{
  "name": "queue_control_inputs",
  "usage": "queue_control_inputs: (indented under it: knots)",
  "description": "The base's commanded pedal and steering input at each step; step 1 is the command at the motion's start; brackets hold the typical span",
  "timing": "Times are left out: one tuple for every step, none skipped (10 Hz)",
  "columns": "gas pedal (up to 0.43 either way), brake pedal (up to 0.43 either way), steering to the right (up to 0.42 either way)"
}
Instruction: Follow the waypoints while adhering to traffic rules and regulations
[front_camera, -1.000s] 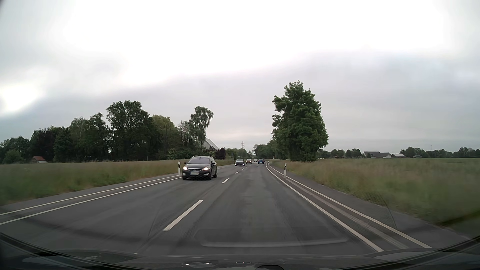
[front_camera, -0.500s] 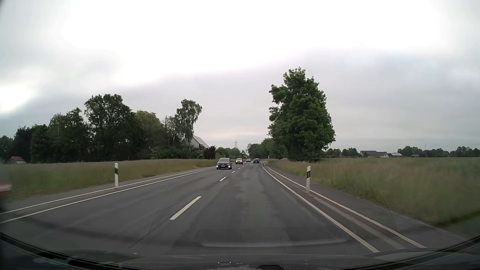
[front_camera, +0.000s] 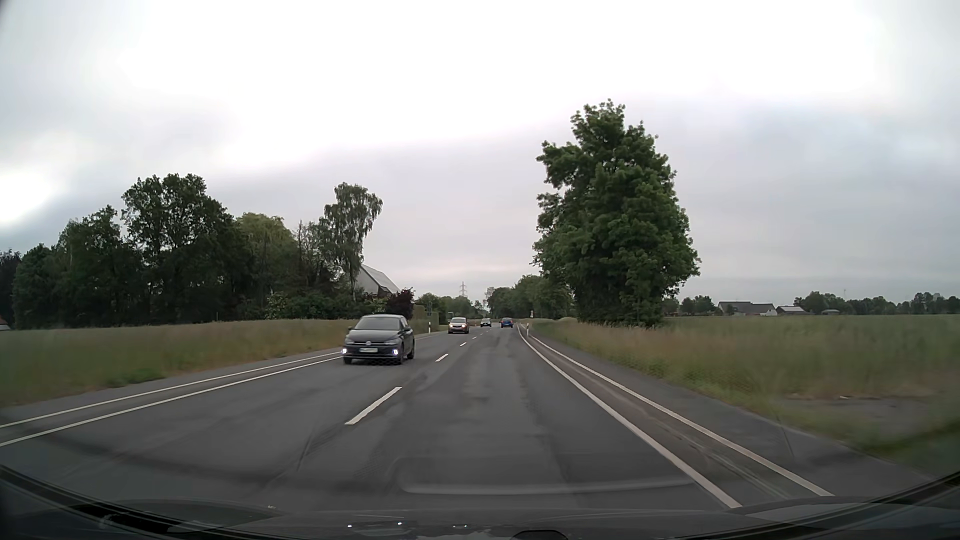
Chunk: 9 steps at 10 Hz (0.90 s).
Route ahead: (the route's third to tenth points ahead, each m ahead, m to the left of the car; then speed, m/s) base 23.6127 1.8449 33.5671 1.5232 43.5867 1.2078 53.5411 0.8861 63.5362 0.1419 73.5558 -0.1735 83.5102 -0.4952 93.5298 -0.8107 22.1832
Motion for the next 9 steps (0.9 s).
queue_control_inputs:
  knots:
    - [0.268, 0.0, 0.003]
    - [0.268, 0.0, 0.004]
    - [0.268, 0.0, 0.004]
    - [0.268, 0.0, 0.003]
    - [0.268, 0.0, 0.002]
    - [0.268, 0.0, 0.001]
    - [0.268, 0.0, 0.001]
    - [0.268, 0.0, 0.001]
    - [0.268, 0.0, 0.001]
